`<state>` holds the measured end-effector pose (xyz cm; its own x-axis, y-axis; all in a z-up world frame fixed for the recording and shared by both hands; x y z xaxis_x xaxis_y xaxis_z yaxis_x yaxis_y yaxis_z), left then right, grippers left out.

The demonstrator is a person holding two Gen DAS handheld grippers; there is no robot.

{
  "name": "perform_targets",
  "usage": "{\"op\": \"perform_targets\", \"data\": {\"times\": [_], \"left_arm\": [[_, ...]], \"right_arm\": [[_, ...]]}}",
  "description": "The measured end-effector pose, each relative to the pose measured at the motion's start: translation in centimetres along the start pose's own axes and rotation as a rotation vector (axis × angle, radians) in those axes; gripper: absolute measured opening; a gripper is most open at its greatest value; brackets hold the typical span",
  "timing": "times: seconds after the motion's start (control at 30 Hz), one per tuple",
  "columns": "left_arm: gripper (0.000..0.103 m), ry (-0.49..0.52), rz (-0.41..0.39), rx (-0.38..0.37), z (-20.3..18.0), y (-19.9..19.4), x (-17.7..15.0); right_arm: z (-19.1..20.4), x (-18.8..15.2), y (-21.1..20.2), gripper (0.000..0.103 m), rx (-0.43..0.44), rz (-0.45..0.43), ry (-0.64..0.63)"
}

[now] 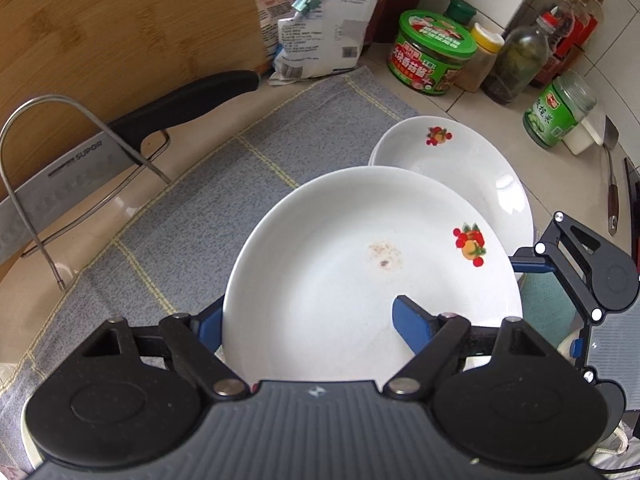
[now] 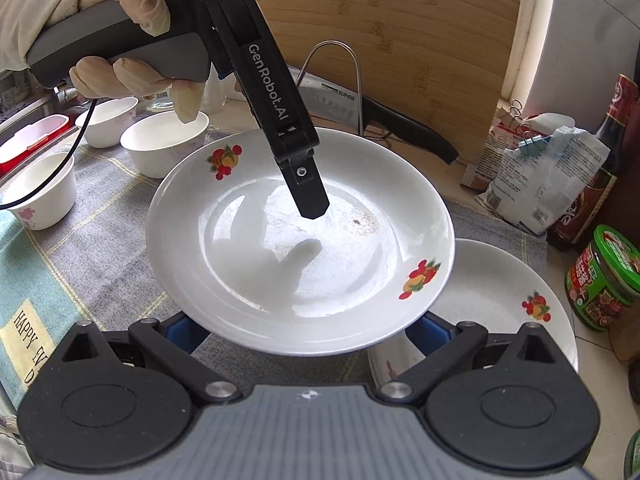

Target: Organize plates and bowls

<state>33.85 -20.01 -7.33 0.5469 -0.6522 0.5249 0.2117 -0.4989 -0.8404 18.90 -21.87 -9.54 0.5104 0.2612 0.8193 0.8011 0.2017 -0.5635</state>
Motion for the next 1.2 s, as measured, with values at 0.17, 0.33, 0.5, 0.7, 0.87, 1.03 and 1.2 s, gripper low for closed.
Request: {"op": "perform_targets", "data": {"times": [0.17, 0.33, 0.5, 0.7, 0.87, 1.03, 1.2], "left_arm": [[0.083, 0.031, 0.002, -0.022, -1.4, 1.0, 1.1], [0.083, 0.070, 0.009, -0.047, -2.8, 2.4, 2.3], [0.083, 0.103, 0.015, -0.074, -4.3, 3.9, 3.4], [0.083, 0.146, 0.022, -0.107, -6.2, 5.5, 4.7], [0.083, 0.173, 0.031, -0.128, -7.7, 6.6, 5.8], [0.083, 0.196, 0.041, -0.147, -9.0, 7.7, 6.4], [0.083, 0.207, 0.049, -0.161, -9.5, 8.6, 6.8]], "right_arm": [[-1.4, -0.8, -1.1, 0.103, -0.031, 0.007, 0.019], [-3.1, -1.7, -2.2, 0.103, -0.066, 0.017, 0.047], [-4.7, -2.6, -3.3, 0.103, -0.100, 0.022, 0.076], [-6.6, -3.7, -4.3, 0.103, -0.145, 0.032, 0.109], [-8.0, -4.5, -4.7, 0.103, -0.178, 0.044, 0.133], [-8.9, -5.3, -5.2, 0.103, -0.203, 0.057, 0.150], [-9.5, -5.7, -5.3, 0.103, -0.220, 0.069, 0.160]]}}
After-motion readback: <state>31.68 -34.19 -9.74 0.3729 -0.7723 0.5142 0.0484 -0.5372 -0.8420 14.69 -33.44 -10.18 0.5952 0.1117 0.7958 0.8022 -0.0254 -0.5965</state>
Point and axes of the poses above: each gripper's, at about its wrist camera, not at the fingertips, and y roughly the way its jaws point, z to its left, x to its top, the point moved 5 cm from there along y, roughly the way its jaws point, and after that the axes turned 11 degrees about -z, right-handed, at the moved point
